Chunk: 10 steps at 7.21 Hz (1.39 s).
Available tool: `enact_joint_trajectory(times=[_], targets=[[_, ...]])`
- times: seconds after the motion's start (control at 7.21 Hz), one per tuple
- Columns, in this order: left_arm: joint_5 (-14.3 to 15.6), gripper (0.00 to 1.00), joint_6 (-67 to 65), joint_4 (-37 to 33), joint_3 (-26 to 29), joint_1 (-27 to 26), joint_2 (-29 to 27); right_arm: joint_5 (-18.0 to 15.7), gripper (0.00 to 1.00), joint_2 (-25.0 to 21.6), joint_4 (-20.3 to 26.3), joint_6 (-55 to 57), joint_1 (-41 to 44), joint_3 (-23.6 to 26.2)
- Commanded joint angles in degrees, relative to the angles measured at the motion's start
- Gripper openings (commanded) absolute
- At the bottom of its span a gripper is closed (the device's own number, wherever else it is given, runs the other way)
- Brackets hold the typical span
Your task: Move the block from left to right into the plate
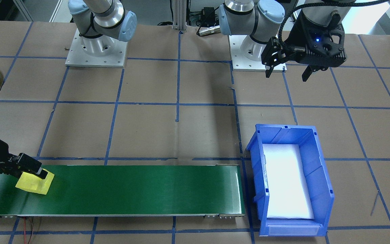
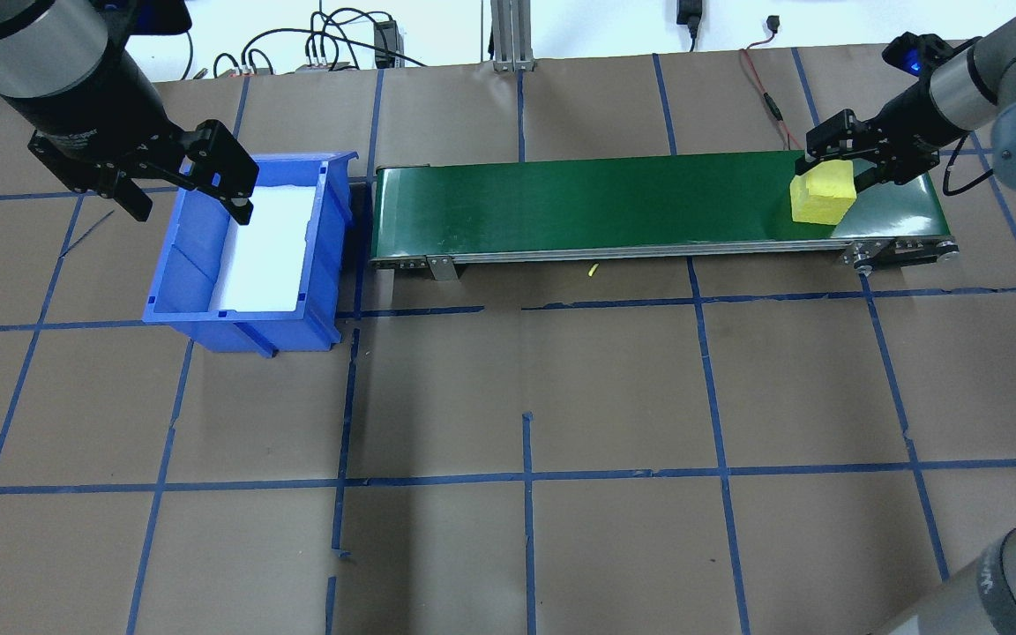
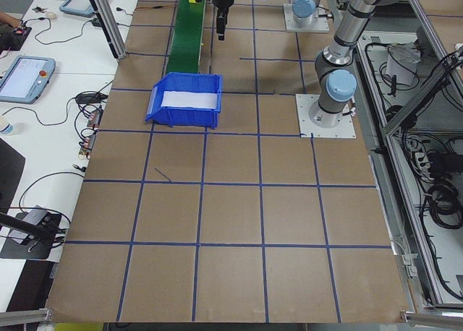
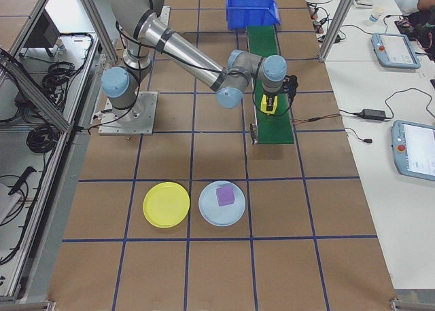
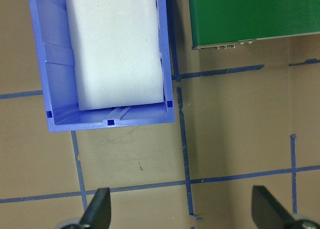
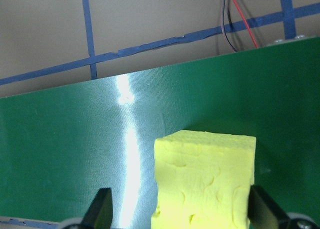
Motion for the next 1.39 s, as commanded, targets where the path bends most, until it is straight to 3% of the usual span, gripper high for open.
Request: enact_joint_trajectory(times=[0.0, 0.28, 0.42, 0.56, 0.83, 0.97, 1.25], targets=[[0.0, 1.00, 0.0, 0.0, 0.0, 0.0, 0.0, -0.4, 0.95, 1.6, -1.7, -0.3, -0.4, 0.1], [0.0, 1.00, 0.0, 0.0, 0.0, 0.0, 0.0, -3.4, 0.88, 1.7, -1.8, -0.3, -0.5, 0.2], [0.0, 1.00, 0.0, 0.0, 0.0, 0.0, 0.0, -4.6, 0.70, 1.8, -1.8, -0.3, -0.6, 0.2], [0.0, 1.00, 0.0, 0.0, 0.0, 0.0, 0.0, -8.6, 0.39, 1.7, -1.6, -0.5, -0.9, -0.1], [0.1, 1.00, 0.0, 0.0, 0.0, 0.0, 0.0, -12.8, 0.20, -0.4, 0.3, -3.7, -6.8, -0.8], [0.0, 1.00, 0.0, 0.0, 0.0, 0.0, 0.0, -13.1, 0.16, -3.1, 8.4, -6.6, -11.6, -0.8], [0.1, 1.00, 0.0, 0.0, -0.1, 0.0, 0.0, -14.6, 0.16, -8.7, 17.5, -20.1, -23.1, 2.6]])
